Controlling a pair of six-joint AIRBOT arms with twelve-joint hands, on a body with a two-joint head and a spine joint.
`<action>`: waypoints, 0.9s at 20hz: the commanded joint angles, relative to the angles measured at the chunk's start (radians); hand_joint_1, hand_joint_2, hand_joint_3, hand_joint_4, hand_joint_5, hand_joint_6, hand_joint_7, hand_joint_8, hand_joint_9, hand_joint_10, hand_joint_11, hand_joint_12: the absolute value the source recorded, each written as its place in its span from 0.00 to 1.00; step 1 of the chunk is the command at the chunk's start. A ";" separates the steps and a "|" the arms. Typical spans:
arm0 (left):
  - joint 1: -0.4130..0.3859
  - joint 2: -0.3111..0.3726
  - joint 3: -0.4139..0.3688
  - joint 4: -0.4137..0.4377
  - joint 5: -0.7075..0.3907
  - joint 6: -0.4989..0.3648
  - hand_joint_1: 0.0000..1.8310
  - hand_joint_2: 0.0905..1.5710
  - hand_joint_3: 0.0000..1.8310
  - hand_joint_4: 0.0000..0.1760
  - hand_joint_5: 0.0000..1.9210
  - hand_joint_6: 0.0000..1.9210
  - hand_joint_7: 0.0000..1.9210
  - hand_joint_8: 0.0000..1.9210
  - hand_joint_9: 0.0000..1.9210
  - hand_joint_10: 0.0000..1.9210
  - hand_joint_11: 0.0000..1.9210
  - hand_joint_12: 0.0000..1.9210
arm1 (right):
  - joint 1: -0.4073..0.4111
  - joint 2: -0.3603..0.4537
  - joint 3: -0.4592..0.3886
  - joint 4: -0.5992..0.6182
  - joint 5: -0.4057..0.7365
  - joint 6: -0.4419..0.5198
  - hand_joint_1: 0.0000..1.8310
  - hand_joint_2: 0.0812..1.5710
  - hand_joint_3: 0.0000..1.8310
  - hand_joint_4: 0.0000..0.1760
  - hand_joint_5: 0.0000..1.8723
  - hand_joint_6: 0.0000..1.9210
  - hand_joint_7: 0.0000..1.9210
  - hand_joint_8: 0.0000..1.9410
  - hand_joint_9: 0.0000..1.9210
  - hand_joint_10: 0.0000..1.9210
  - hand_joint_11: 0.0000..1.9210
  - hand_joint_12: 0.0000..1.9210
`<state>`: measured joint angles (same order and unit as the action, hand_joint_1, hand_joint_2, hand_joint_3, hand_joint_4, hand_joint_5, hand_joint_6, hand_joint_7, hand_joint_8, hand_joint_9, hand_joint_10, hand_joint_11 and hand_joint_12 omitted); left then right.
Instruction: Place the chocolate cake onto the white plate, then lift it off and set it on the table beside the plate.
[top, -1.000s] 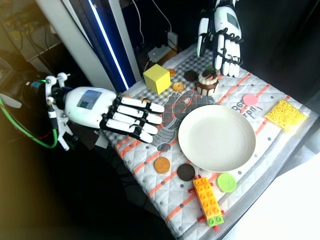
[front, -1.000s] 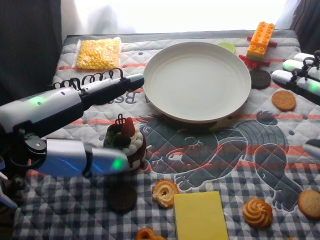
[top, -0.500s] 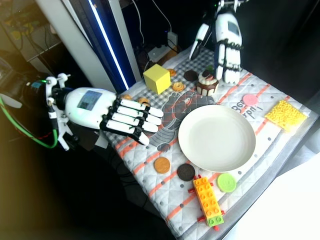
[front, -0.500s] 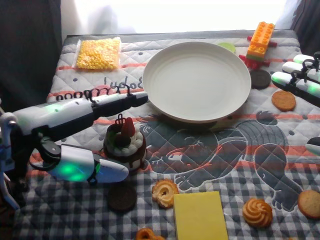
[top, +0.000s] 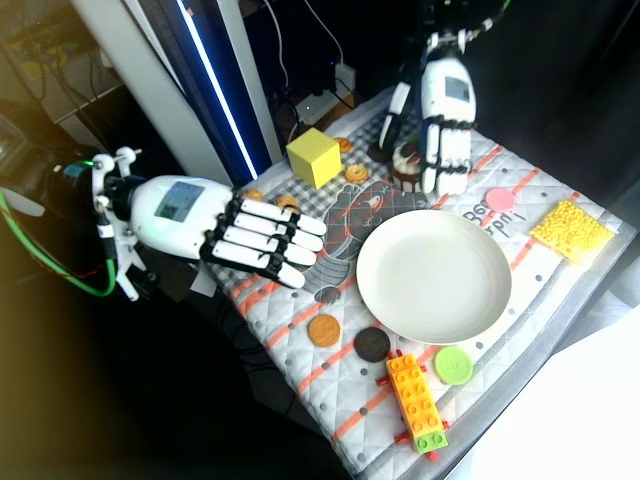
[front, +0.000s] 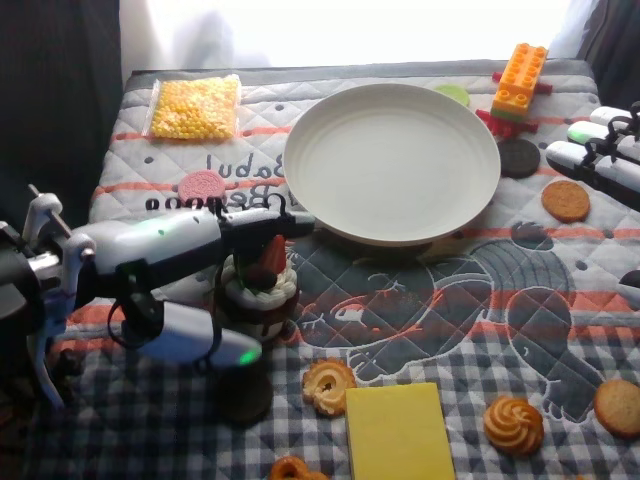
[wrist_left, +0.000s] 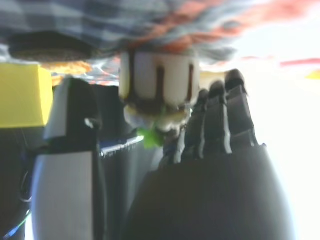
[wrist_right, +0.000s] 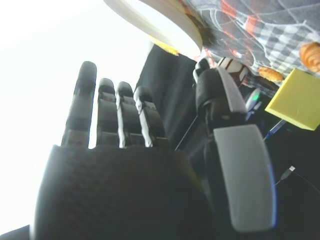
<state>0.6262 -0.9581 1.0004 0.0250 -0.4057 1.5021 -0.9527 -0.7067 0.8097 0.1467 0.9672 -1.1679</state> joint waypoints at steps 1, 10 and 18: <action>-0.004 -0.003 -0.001 0.003 -0.063 0.002 0.55 0.78 0.00 0.00 0.09 0.58 0.10 0.75 0.07 0.90 0.08 1.00 | 0.000 0.000 0.001 0.006 0.123 0.000 0.34 0.81 0.00 0.00 0.02 0.00 0.00 0.00 0.01 0.00 0.00 0.31; -0.013 0.046 -0.046 -0.005 -0.212 0.002 0.52 0.93 0.00 0.11 0.19 0.96 0.23 0.96 0.05 0.89 0.01 1.00 | -0.005 -0.001 0.000 0.010 0.123 0.002 0.30 0.81 0.00 0.00 0.02 0.00 0.00 0.00 0.02 0.00 0.00 0.35; -0.206 -0.105 0.091 -0.032 -0.171 0.002 0.65 0.71 0.00 0.13 0.06 0.81 0.03 0.82 0.09 0.87 0.13 0.96 | -0.006 -0.004 0.002 0.010 0.123 0.002 0.29 0.82 0.00 0.00 0.01 0.00 0.00 0.00 0.00 0.00 0.00 0.29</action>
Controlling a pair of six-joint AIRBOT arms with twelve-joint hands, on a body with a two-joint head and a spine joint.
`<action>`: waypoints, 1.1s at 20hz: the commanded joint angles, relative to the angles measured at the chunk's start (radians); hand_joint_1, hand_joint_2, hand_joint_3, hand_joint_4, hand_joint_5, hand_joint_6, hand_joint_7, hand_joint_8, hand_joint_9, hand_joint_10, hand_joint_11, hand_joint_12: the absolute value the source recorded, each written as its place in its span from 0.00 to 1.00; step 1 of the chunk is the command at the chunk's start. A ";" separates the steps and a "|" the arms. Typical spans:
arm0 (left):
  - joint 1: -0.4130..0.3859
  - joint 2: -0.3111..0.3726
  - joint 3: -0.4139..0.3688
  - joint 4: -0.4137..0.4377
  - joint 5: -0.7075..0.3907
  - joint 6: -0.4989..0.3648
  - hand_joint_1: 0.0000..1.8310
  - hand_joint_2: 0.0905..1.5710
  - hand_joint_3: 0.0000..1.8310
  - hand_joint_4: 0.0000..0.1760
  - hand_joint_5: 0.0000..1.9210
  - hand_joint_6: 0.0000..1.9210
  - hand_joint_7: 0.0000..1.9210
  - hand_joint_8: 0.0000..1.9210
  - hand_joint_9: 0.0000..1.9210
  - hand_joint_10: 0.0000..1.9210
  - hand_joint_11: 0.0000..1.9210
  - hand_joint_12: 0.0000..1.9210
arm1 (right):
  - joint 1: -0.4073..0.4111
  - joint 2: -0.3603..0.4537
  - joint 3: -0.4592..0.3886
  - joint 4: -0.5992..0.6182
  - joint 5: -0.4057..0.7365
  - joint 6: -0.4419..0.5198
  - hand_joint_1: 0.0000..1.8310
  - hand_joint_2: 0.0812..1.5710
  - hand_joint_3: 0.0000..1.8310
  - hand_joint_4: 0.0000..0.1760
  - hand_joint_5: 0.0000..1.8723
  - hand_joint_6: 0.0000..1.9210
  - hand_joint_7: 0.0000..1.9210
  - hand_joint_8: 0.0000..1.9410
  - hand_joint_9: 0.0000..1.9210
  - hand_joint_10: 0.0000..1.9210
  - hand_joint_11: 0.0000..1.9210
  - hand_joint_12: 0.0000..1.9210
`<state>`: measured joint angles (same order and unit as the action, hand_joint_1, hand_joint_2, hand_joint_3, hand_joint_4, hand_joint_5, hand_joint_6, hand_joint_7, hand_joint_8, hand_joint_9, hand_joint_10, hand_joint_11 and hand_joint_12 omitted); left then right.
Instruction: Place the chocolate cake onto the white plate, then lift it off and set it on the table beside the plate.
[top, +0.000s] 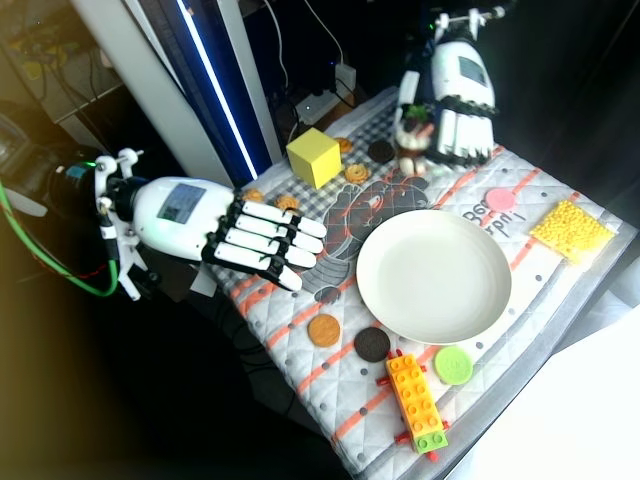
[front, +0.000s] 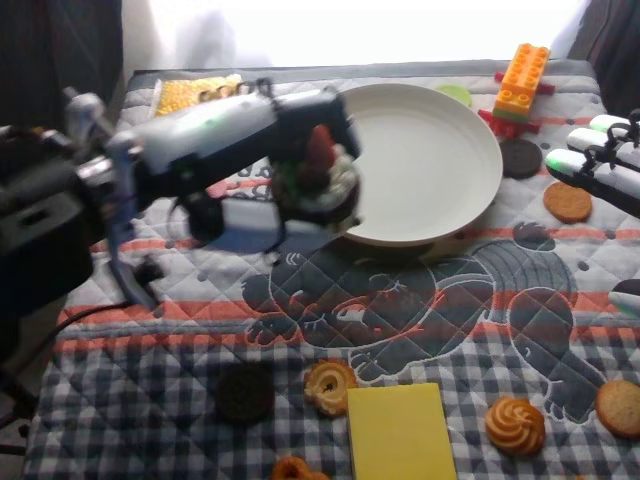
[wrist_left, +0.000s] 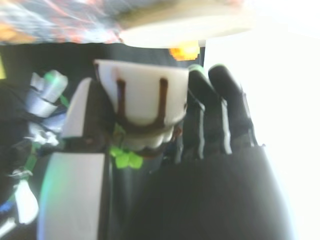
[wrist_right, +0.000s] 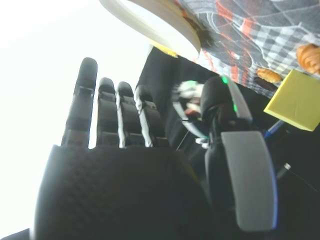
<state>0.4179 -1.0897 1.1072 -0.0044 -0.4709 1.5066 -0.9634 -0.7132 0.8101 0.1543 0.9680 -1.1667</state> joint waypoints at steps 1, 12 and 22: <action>-0.027 -0.013 0.026 -0.031 -0.081 -0.003 0.65 0.72 0.00 0.11 0.04 0.86 0.01 0.89 0.09 0.94 0.15 0.99 | 0.005 0.002 0.005 0.003 0.122 0.001 0.29 0.82 0.00 0.00 0.01 0.00 0.00 0.00 0.01 0.00 0.00 0.34; -0.129 -0.331 0.323 -0.159 0.161 0.001 0.61 0.71 0.00 0.00 0.16 0.48 0.14 0.50 0.08 0.65 0.02 0.89 | 0.002 -0.015 0.023 0.002 0.121 0.011 0.38 0.80 0.00 0.00 0.00 0.00 0.00 0.00 0.00 0.00 0.00 0.24; -0.119 -0.322 0.294 -0.400 0.169 0.293 0.36 0.58 0.00 1.00 0.00 0.00 0.00 0.00 0.00 0.00 0.00 0.00 | 0.000 -0.016 0.023 0.002 0.122 0.025 0.38 0.79 0.00 0.00 0.00 0.00 0.00 0.00 0.01 0.00 0.00 0.22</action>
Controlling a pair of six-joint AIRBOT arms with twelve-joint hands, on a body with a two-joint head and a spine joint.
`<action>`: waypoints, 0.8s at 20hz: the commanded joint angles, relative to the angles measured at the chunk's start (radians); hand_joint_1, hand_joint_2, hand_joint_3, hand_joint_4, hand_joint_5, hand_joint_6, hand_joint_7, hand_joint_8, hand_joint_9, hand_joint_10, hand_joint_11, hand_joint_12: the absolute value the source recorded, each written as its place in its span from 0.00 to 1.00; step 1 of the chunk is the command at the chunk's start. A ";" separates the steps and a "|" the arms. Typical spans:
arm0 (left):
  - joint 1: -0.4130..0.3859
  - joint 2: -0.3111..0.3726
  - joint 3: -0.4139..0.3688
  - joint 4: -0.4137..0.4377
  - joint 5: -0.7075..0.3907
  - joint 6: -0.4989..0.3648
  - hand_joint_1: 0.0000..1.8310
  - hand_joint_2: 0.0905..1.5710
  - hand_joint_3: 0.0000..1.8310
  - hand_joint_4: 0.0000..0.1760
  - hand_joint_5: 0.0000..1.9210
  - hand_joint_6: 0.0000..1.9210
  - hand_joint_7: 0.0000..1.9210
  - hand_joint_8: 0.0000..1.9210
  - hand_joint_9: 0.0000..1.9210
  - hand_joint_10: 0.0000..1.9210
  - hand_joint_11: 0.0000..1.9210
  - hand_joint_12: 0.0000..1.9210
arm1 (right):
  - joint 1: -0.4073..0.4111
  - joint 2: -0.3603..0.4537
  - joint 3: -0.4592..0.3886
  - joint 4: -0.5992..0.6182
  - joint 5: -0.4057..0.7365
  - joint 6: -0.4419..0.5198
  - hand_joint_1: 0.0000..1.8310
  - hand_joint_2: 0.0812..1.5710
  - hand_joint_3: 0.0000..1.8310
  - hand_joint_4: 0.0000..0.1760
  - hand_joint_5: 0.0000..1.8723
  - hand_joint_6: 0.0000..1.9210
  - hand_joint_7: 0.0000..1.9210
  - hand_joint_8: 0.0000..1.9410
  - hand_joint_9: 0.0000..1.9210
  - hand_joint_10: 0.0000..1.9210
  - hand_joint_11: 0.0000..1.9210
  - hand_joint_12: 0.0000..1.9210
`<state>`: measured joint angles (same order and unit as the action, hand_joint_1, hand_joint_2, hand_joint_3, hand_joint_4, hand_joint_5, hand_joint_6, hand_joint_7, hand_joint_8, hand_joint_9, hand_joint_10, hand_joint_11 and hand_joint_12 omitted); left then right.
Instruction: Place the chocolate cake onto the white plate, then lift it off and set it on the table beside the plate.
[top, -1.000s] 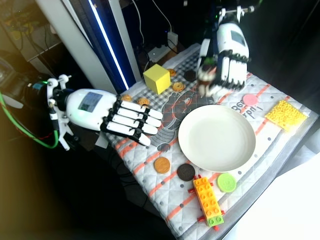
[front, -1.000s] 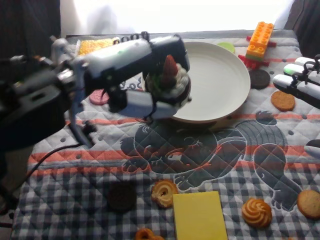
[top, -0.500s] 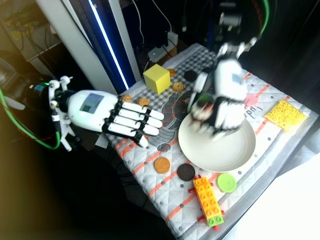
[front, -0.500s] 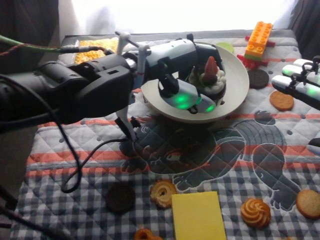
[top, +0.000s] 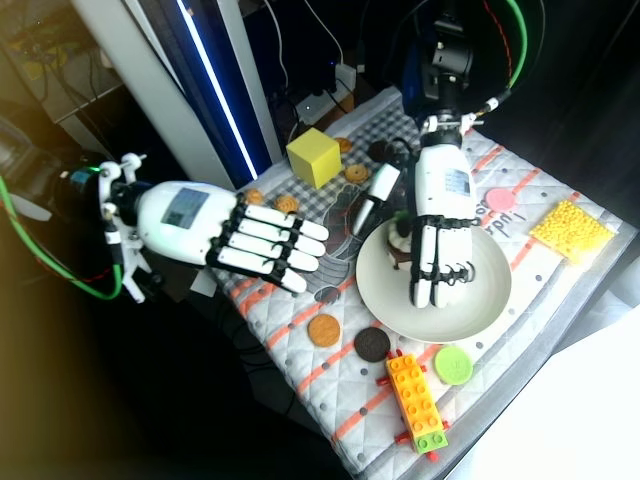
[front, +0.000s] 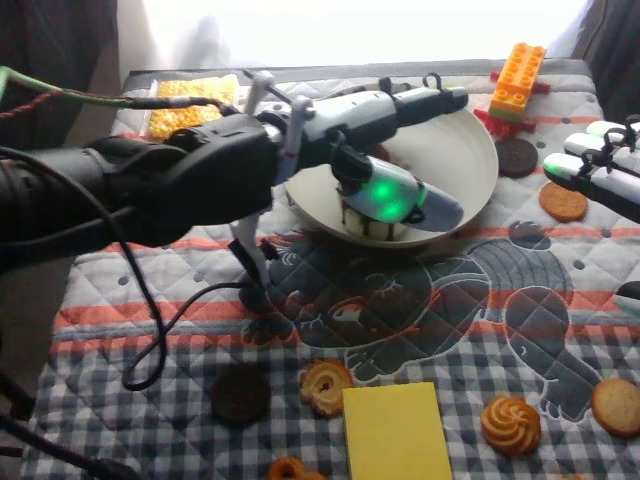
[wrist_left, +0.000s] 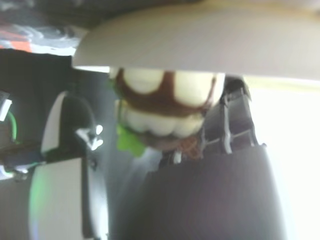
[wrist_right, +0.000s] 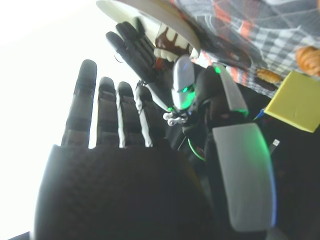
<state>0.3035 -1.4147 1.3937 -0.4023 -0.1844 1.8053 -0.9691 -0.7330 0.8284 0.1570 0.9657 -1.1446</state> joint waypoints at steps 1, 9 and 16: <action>0.000 0.027 -0.015 -0.002 -0.138 -0.007 0.34 0.58 0.00 1.00 0.00 0.00 0.00 0.00 0.00 0.00 0.00 0.00 | 0.005 0.004 0.005 -0.001 0.124 0.005 0.37 0.79 0.00 0.00 0.00 0.00 0.00 0.00 0.01 0.00 0.00 0.21; 0.046 0.282 -0.266 0.261 -0.381 -0.208 0.31 0.61 0.00 1.00 0.00 0.00 0.00 0.00 0.00 0.00 0.00 0.00 | 0.006 0.019 0.001 -0.007 0.125 0.029 0.37 0.79 0.00 0.00 0.00 0.00 0.00 0.00 0.00 0.00 0.00 0.38; 0.252 0.477 -0.382 0.421 -0.620 -0.548 0.54 0.75 0.01 0.65 0.00 0.00 0.00 0.00 0.00 0.00 0.00 0.00 | 0.080 -0.019 0.045 -0.031 0.120 0.083 0.35 0.80 0.00 0.09 0.00 0.00 0.00 0.00 0.00 0.00 0.00 0.41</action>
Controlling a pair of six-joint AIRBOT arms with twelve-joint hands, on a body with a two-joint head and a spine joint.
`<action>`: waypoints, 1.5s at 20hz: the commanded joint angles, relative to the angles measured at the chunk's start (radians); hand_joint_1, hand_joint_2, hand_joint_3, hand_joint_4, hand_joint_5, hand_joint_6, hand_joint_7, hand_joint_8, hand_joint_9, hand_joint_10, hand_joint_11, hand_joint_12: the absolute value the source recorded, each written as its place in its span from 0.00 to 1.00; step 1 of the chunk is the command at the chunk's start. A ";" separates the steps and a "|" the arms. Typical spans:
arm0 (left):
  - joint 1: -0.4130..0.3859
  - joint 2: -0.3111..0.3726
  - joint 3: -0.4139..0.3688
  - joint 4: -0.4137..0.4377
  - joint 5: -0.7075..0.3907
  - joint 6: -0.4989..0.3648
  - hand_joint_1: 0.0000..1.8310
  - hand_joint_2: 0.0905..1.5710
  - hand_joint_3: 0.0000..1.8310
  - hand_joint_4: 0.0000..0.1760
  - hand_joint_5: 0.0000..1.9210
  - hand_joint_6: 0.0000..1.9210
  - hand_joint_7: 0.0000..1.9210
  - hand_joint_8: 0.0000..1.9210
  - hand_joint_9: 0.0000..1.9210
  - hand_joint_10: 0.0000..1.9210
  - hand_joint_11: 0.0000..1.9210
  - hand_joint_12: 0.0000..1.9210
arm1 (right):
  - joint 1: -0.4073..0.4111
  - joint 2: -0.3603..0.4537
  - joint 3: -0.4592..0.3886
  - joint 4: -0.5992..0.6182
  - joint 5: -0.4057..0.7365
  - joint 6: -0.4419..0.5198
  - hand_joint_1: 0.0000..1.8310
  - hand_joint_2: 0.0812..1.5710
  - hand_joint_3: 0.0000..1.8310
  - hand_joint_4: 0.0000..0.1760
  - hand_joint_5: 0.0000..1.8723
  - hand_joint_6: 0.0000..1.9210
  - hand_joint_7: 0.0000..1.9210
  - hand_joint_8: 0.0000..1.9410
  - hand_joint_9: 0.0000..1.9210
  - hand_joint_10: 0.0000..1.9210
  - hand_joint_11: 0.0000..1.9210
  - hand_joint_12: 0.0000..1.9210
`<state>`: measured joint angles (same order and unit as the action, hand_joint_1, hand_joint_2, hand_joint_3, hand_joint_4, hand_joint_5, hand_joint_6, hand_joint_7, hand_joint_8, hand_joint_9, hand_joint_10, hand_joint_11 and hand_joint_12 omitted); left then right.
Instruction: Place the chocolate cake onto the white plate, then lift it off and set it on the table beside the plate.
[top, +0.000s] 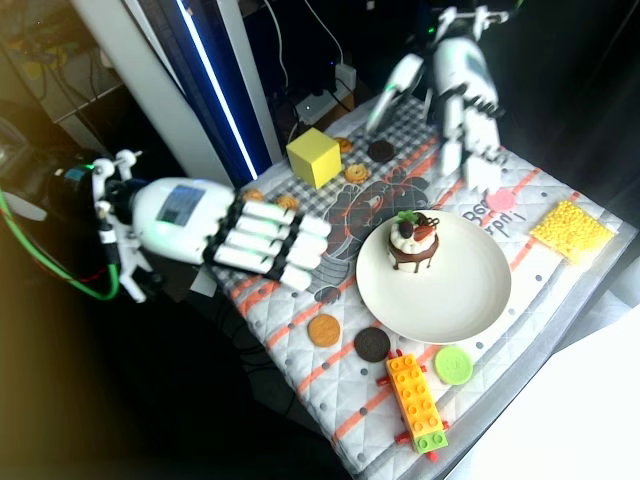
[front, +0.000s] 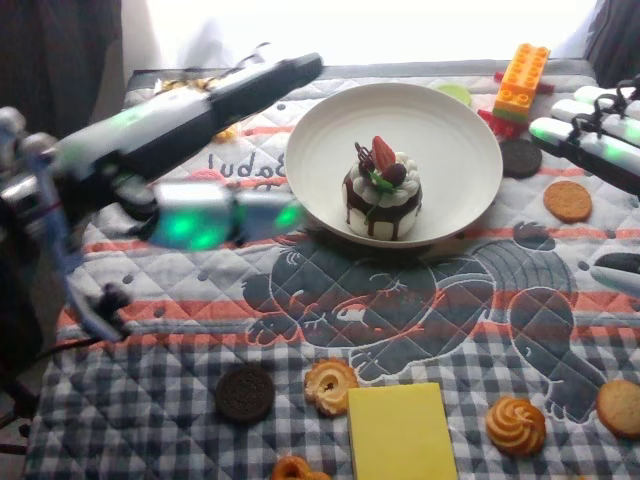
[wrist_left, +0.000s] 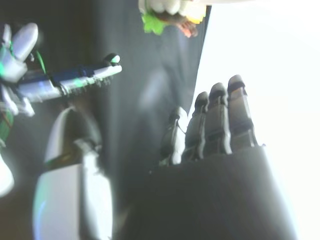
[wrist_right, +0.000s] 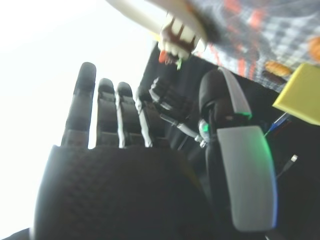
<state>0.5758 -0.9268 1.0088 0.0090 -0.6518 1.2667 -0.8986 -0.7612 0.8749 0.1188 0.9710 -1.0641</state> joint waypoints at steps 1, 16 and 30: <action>0.007 0.013 -0.023 0.025 -0.159 -0.009 0.55 0.75 0.01 0.50 0.02 0.01 0.00 0.00 0.00 0.00 0.01 0.00 | 0.025 -0.002 0.010 0.006 0.105 0.008 0.35 0.81 0.00 0.16 0.00 0.00 0.00 0.00 0.00 0.00 0.00 0.42; 0.175 0.138 -0.126 0.081 -0.124 -0.024 0.41 0.81 0.00 0.24 0.16 0.02 0.12 0.00 0.14 0.07 0.00 0.73 | 0.483 -0.408 0.351 -0.096 -0.463 -0.051 0.53 0.71 0.00 0.10 0.03 0.00 0.03 0.00 0.05 0.02 0.00 0.44; 0.167 0.109 -0.107 0.083 -0.115 -0.025 0.42 0.82 0.00 0.14 0.16 0.00 0.12 0.00 0.05 0.29 0.00 0.73 | 0.501 -0.528 0.463 -0.067 -0.573 -0.050 0.66 0.77 0.00 0.00 0.41 0.59 0.44 0.82 0.47 0.93 0.52 1.00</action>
<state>0.7540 -0.8200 0.8993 0.1009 -0.6586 1.2510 -0.4034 -1.2930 1.3342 0.0593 0.3256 -1.1034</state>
